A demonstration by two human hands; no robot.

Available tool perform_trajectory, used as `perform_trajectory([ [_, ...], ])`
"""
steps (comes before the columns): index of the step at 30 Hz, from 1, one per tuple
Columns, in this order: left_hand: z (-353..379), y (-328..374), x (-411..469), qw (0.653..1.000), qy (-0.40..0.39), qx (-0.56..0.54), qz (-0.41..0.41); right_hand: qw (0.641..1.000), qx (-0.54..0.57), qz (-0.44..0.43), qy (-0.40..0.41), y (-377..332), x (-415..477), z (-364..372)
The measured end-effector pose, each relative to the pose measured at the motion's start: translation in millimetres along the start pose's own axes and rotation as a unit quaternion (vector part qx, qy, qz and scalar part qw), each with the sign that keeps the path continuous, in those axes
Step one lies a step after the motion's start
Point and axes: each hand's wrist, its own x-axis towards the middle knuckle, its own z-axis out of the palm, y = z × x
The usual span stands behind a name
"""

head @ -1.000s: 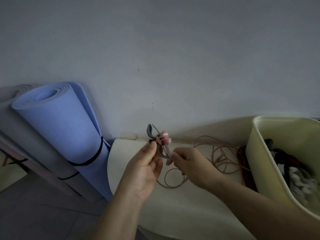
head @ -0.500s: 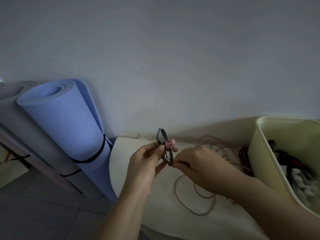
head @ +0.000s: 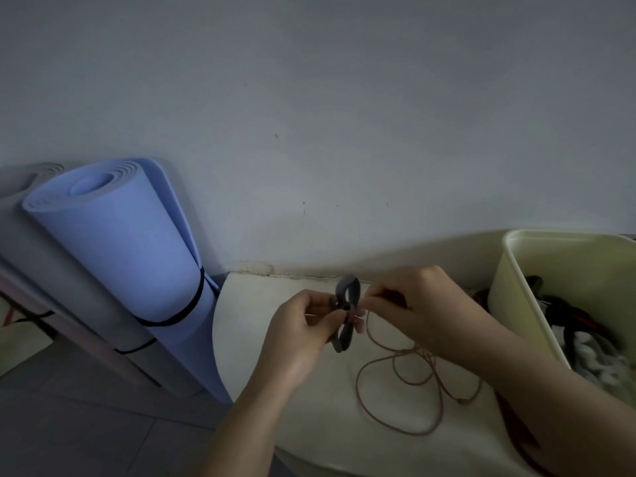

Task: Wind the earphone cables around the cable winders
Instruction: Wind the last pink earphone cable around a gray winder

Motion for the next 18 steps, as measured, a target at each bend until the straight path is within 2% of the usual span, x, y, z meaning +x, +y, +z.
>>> perform_trajectory([
  [4, 0, 4, -3, 0.996, -0.087, 0.0, 0.023, 0.992, 0.082, 0.08, 0.043, 10, 2, -5],
  [12, -8, 4, -4, 0.99, -0.133, 0.016, 0.053, 0.976, 0.172, 0.129, 0.029, 23, 7, -7],
  [15, -12, 7, -5, 0.984, -0.172, -0.035, 0.045, 0.964, 0.222, 0.149, 0.018, 22, 8, -7],
  [18, -13, 8, -5, 0.963, -0.204, -0.175, 0.028, 0.935, 0.306, 0.165, -0.062, 17, 7, 3],
])
